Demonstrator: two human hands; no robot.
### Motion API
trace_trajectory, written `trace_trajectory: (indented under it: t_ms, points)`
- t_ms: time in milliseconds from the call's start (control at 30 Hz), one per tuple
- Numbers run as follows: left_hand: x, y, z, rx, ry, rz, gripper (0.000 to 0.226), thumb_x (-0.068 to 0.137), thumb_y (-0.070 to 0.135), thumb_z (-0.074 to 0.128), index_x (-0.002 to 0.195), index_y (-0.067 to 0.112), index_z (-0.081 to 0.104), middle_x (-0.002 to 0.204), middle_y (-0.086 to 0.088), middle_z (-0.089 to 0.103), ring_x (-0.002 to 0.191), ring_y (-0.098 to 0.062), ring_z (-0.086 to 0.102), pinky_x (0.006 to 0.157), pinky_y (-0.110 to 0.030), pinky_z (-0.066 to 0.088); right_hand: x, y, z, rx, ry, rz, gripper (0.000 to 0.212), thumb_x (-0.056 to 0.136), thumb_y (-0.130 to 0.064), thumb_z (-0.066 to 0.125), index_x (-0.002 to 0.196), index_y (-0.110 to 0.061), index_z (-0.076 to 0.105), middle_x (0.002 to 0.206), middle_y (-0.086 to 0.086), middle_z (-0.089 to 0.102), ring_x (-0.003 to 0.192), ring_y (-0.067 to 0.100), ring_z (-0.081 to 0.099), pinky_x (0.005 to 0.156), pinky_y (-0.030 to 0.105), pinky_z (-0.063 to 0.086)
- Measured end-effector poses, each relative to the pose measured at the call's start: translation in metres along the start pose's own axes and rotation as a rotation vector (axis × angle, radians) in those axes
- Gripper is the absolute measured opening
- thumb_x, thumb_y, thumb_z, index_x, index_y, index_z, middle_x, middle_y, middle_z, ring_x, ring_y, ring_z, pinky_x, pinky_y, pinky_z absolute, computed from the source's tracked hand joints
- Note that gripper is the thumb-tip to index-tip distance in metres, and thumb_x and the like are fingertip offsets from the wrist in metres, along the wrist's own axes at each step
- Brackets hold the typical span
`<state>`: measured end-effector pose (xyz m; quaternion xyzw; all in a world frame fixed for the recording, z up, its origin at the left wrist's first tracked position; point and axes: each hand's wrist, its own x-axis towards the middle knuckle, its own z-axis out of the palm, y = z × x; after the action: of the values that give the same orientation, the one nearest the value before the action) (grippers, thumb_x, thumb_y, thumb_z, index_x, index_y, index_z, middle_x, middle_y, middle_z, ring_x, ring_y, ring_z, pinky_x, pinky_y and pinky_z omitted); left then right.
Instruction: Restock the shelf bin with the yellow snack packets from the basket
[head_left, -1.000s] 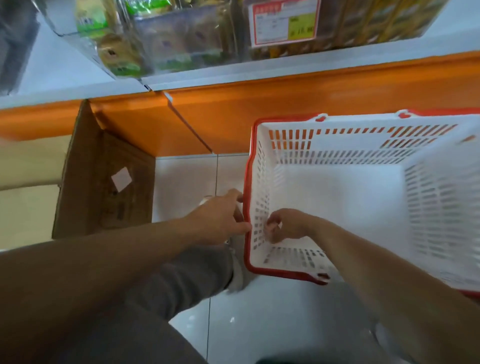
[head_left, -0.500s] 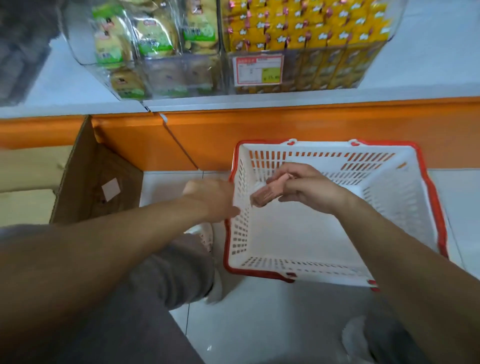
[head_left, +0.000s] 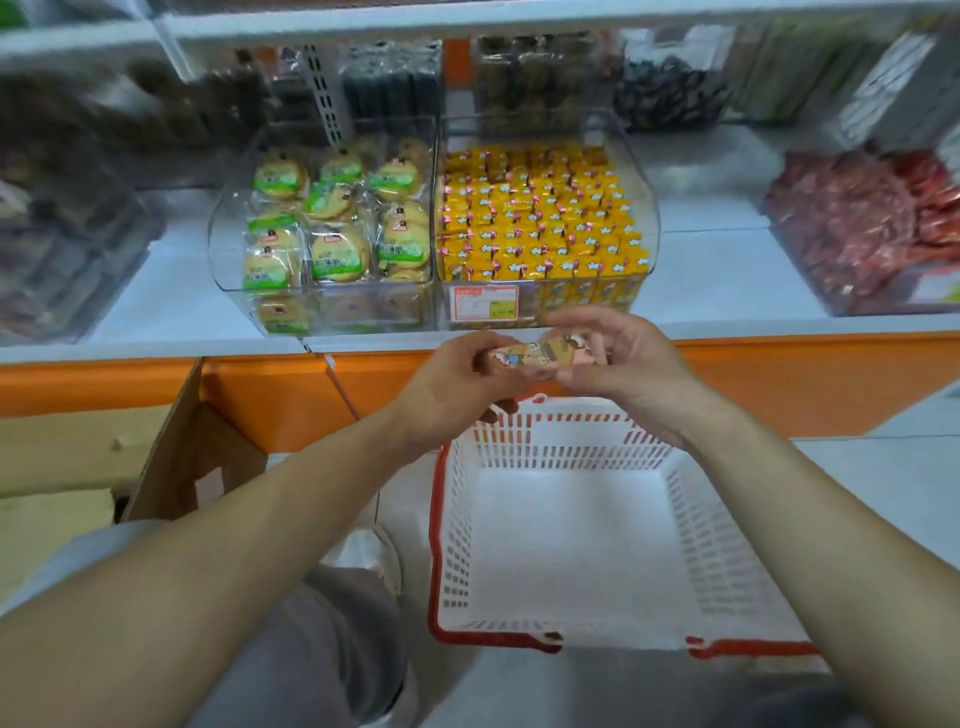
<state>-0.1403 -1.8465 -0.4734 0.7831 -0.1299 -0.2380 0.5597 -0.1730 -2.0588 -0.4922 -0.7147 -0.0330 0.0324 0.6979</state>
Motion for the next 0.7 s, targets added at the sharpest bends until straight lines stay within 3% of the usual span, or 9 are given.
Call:
trace_trajectory:
  t_ms: [67,133,233,333,400,467,533,600,700]
  points:
    - [0.003,0.004,-0.005,-0.058,0.053,0.020,0.032,0.088,0.028,0.078,0.114,0.026,0.060,0.091,0.001,0.076,0.078,-0.015,0.076,0.069,-0.029,0.062,0.003,-0.010,0.001,-0.060,0.061,-0.003,0.026,0.071,-0.032,0.082,0.096,-0.028,0.076,0.104,-0.004,0.074,0.091,0.019,0.070,0.071,0.031,0.055]
    - [0.006,0.010,-0.009,-0.124,0.087,0.034,0.037,0.085,0.022,0.081,0.114,0.023,0.059,0.094,0.004,0.077,0.082,-0.016,0.076,0.070,-0.027,0.062,0.007,-0.018,0.005,-0.079,0.104,0.010,0.014,0.077,-0.035,0.078,0.082,-0.021,0.076,0.087,0.003,0.074,0.074,0.021,0.067,0.065,0.033,0.051]
    - [0.011,0.016,-0.014,-0.189,0.119,0.049,0.043,0.084,0.018,0.082,0.119,0.016,0.057,0.100,0.000,0.077,0.091,-0.022,0.075,0.075,-0.031,0.062,0.018,-0.026,0.015,-0.245,0.109,-0.033,0.028,0.087,-0.038,0.072,0.067,-0.019,0.064,0.065,-0.002,0.066,0.058,0.009,0.060,0.056,0.026,0.047]
    - [0.018,0.020,-0.022,-0.207,0.147,0.080,0.040,0.086,0.018,0.080,0.120,0.014,0.059,0.104,-0.006,0.075,0.095,-0.024,0.074,0.074,-0.029,0.060,0.036,-0.039,0.022,-0.321,0.078,-0.052,0.017,0.087,-0.029,0.074,0.096,-0.029,0.060,0.087,-0.003,0.075,0.075,0.009,0.072,0.064,0.027,0.056]
    - [0.024,0.023,-0.034,-0.180,0.147,0.134,0.035,0.088,0.018,0.078,0.120,0.021,0.063,0.102,-0.001,0.076,0.095,-0.020,0.073,0.072,-0.026,0.060,0.049,-0.049,0.019,-0.259,-0.066,-0.015,0.037,0.090,-0.022,0.071,0.119,-0.038,0.055,0.098,-0.007,0.075,0.086,0.011,0.073,0.064,0.024,0.056]
    - [0.034,0.024,-0.047,-0.136,0.178,0.177,0.037,0.088,0.022,0.077,0.123,0.023,0.065,0.100,0.001,0.077,0.093,-0.020,0.073,0.074,-0.030,0.061,0.064,-0.059,0.019,-0.251,-0.160,0.009,0.047,0.090,-0.019,0.071,0.128,-0.043,0.056,0.098,-0.012,0.072,0.084,0.006,0.071,0.060,0.022,0.054]
    - [0.046,0.022,-0.061,0.019,0.315,0.211,0.039,0.087,0.028,0.078,0.124,0.022,0.065,0.098,0.001,0.074,0.091,-0.023,0.071,0.076,-0.037,0.061,0.083,-0.066,0.022,-0.316,-0.098,-0.044,0.042,0.087,-0.015,0.076,0.118,-0.040,0.064,0.100,-0.005,0.069,0.085,0.006,0.070,0.064,0.031,0.058]
    - [0.059,0.016,-0.074,0.314,0.471,0.230,0.043,0.086,0.033,0.080,0.124,0.022,0.063,0.102,0.005,0.070,0.093,-0.017,0.067,0.079,-0.038,0.059,0.103,-0.069,0.027,-0.318,0.073,-0.122,0.037,0.081,-0.014,0.079,0.106,-0.037,0.066,0.099,-0.001,0.070,0.089,0.010,0.070,0.072,0.040,0.060]
    - [0.074,0.002,-0.091,0.644,0.497,0.124,0.057,0.084,0.047,0.078,0.132,0.024,0.057,0.118,0.007,0.068,0.104,-0.016,0.064,0.090,-0.040,0.056,0.129,-0.067,0.032,-0.220,0.256,-0.154,0.034,0.080,-0.015,0.080,0.106,-0.028,0.062,0.094,0.000,0.069,0.084,0.023,0.072,0.071,0.043,0.060]
